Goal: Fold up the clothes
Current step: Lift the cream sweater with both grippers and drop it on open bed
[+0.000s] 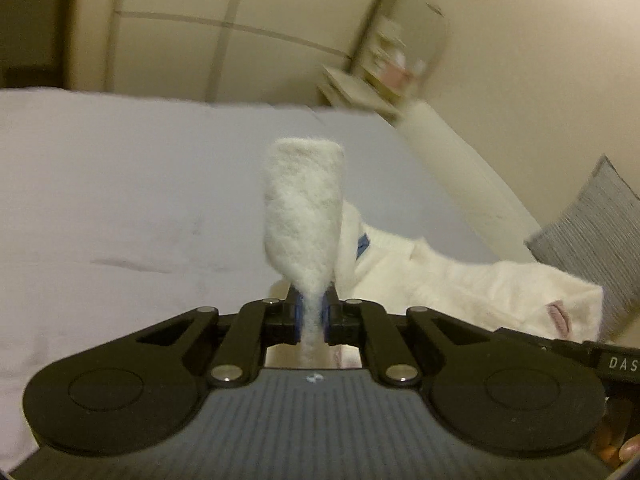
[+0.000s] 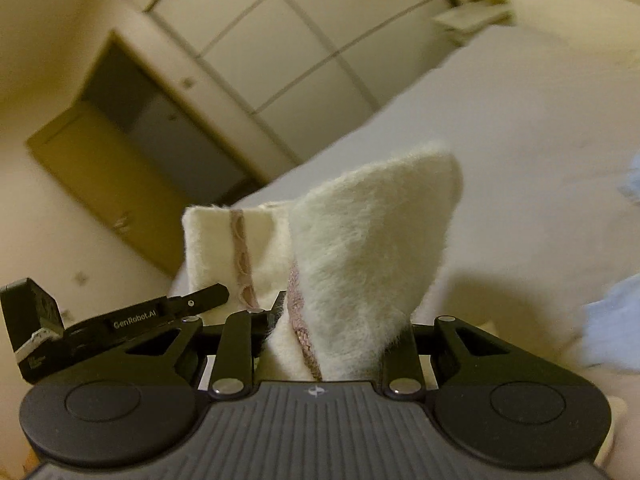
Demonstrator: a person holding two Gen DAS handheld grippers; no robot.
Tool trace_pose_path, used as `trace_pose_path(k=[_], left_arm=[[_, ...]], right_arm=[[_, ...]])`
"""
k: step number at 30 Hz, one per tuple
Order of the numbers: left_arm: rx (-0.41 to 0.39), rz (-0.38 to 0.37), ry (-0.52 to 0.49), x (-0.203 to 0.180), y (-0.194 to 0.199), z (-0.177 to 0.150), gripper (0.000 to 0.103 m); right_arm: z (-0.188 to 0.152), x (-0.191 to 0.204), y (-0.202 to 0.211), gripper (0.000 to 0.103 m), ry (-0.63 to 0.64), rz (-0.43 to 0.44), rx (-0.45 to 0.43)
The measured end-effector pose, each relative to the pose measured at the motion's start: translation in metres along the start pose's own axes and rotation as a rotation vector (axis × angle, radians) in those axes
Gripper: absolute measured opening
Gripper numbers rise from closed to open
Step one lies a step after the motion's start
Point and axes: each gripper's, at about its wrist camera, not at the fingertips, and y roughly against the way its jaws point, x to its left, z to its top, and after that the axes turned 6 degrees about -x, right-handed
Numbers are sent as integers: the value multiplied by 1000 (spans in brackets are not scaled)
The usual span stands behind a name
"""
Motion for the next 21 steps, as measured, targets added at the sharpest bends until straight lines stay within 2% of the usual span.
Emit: trace_pose_path(k=[4,7,9,10,11,12,13,15,21], left_arm=[[-101,43,-33,54,82,24,6],[-173,78,-50,95,132,36,6],[-187,116,-41,129,157,39,7],[-177,138,-44,147,162,37,7],[-167,161,-47,164,166,36,13],[-143,194,-41,182,169,33,22],[-89,244,-17,201,166,28,23],[4,301,25,235,162,11,22],[135,433,70,269,185,-45,27]], right_arm=[[-36,86,-11,28,54,75,-35],[-60,126,-33,28,66,75,-51],[-74,143,-60,34,82,23,-22],[-85,147,-73,41,99,-43,1],[-97,151,-87,65,118,-125,39],[-107,154,-99,78,127,-211,86],[-118,154,-106,77,119,-264,135],[-141,155,-103,75,94,-265,192],[-188,176,-77,77,144,-264,262]])
